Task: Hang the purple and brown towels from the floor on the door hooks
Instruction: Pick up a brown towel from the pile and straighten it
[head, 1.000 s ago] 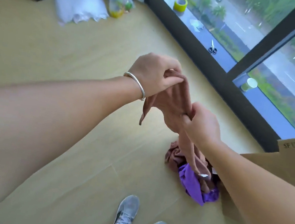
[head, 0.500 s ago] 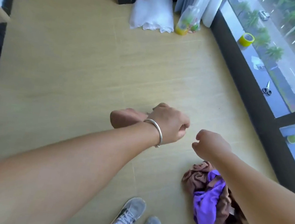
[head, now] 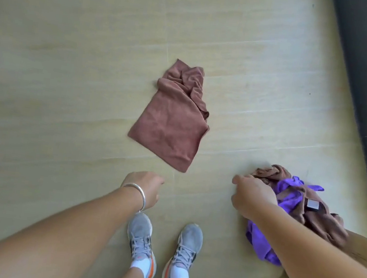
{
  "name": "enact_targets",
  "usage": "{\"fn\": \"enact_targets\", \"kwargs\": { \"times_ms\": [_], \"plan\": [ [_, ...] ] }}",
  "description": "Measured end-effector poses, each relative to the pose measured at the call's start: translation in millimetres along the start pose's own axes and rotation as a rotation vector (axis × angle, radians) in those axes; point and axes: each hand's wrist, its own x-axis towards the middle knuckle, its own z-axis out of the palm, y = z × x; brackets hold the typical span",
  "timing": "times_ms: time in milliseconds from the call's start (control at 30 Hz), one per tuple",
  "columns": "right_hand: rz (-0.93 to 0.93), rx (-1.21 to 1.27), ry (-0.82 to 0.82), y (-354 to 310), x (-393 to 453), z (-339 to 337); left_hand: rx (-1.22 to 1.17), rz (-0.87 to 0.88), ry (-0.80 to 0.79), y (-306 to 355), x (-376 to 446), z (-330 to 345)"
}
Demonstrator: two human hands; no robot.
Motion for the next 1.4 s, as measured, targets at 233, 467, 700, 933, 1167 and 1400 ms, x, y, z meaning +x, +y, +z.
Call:
{"fn": "enact_targets", "kwargs": {
  "times_ms": [233,467,700,933,1167,1400],
  "plan": [
    [-0.137,-0.001,0.002,-60,59,80,0.062,-0.047,0.099,-69,67,67],
    [-0.271,-0.063,0.083,-127,161,157,0.144,-0.052,0.262,-159,185,115],
    [-0.281,-0.237,0.079,-169,268,242,0.259,0.021,0.328,-216,317,150],
    [-0.21,-0.315,0.123,-183,313,296,0.341,0.038,0.403,-231,378,164],
    [-0.239,-0.283,0.32,-166,341,281,0.308,0.052,0.595,-228,383,147],
    [-0.245,-0.201,0.343,-138,330,246,0.386,0.031,0.457,-223,346,153]
  ]
}}
